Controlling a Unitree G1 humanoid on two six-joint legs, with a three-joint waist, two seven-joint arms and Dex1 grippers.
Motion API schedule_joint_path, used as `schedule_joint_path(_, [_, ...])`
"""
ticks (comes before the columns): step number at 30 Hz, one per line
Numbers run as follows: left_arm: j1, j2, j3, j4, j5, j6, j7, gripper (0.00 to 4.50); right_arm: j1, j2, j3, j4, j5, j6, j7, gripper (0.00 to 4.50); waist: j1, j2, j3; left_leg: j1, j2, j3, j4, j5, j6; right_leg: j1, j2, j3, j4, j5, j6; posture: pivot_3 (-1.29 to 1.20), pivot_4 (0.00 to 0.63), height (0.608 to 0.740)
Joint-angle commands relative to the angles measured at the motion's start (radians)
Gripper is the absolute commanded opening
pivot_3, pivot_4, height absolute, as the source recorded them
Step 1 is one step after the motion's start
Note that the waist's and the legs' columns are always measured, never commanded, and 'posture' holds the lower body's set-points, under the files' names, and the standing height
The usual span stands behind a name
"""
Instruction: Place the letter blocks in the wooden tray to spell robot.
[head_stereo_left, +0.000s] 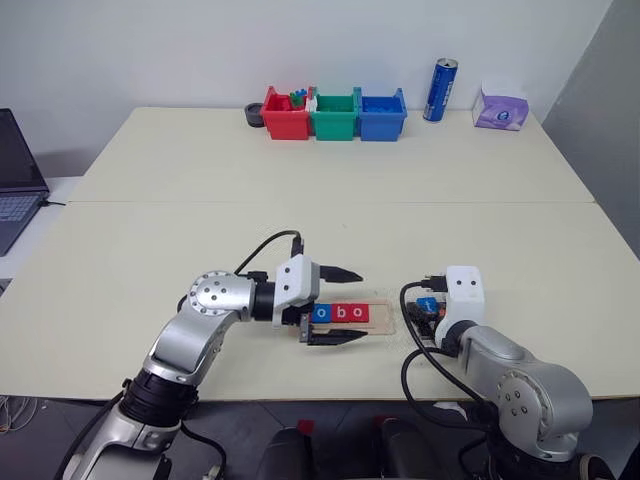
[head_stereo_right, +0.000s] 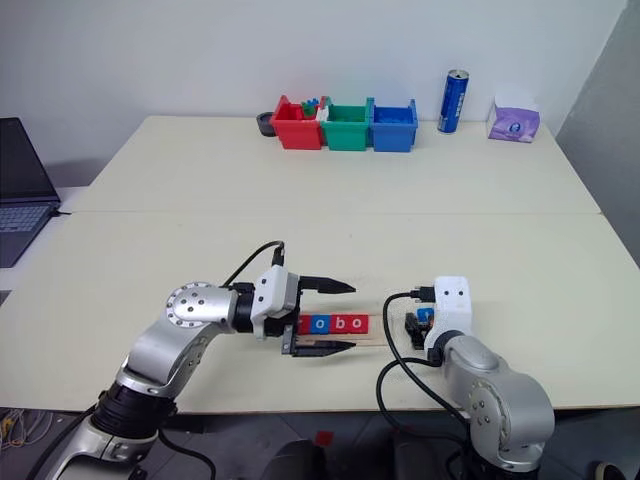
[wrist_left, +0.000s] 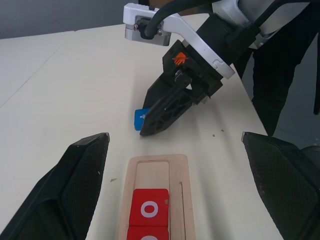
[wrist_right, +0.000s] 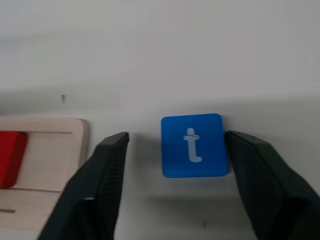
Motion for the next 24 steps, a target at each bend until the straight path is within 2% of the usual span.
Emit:
schedule_joint_path(1, [-0.024,-0.002,0.02,-0.008,-0.018,-0.015,0.001,4.5,-0.071,-0.059,-0.07,-0.046,0.054,-0.034,0.103,4.48,0.0,0.0,0.0,0.0,0.0,0.0,0.0,0.0,0.0,0.0,0.0,0.0,0.0,0.0,0.0,0.0,0.15,0.74])
schedule_joint_path(2, [-0.027,-0.002,0.021,-0.004,-0.017,-0.017,0.0,4.5,-0.09,-0.08,-0.092,-0.046,0.071,-0.047,0.135,4.48,0.0,0.0,0.0,0.0,0.0,0.0,0.0,0.0,0.0,0.0,0.0,0.0,0.0,0.0,0.0,0.0,0.15,0.74])
schedule_joint_path(8, [-0.045,0.0,0.029,0.029,-0.018,-0.03,-0.01,4.5,-0.148,-0.525,-0.274,0.072,0.331,-0.324,0.695,4.48,0.002,-0.001,0.002,-0.001,-0.001,0.0,0.0,0.0,0.001,0.001,0.0,-0.001,-0.003,0.0,0.001,0.0,0.15,0.74])
schedule_joint_path(11, [-0.056,-0.011,0.02,0.037,-0.018,-0.031,-0.013,4.5,-0.069,-0.677,-0.241,0.176,0.334,-0.54,0.915,4.48,0.002,-0.003,0.003,0.0,-0.001,0.0,-0.001,-0.002,0.003,0.001,0.0,-0.001,-0.003,0.0,0.001,0.0,0.15,0.74])
schedule_joint_path(13, [-0.064,-0.017,0.011,0.038,-0.021,-0.032,-0.023,4.5,0.001,-0.755,-0.183,0.278,0.277,-0.733,1.056,4.48,0.002,-0.004,0.004,-0.001,-0.001,0.001,-0.001,-0.002,0.003,0.001,0.001,-0.002,-0.003,0.0,0.0,0.0,0.15,0.74])
schedule_joint_path(17, [-0.076,-0.029,0.001,0.058,-0.011,-0.048,-0.035,4.5,0.026,-0.806,-0.04,0.449,0.178,-1.011,1.193,4.48,-0.002,-0.004,0.004,0.001,-0.001,0.001,0.0,-0.002,0.003,0.001,0.001,0.0,-0.002,0.0,0.0,0.0,0.15,0.74])
schedule_joint_path(24, [-0.08,-0.037,-0.007,0.057,-0.006,-0.053,-0.044,4.5,-0.093,-0.758,0.138,0.74,0.052,-1.318,1.279,4.48,0.0,-0.005,0.005,0.002,0.0,0.002,0.002,-0.001,0.003,0.001,0.001,0.0,-0.001,0.0,0.001,0.0,0.15,0.74])
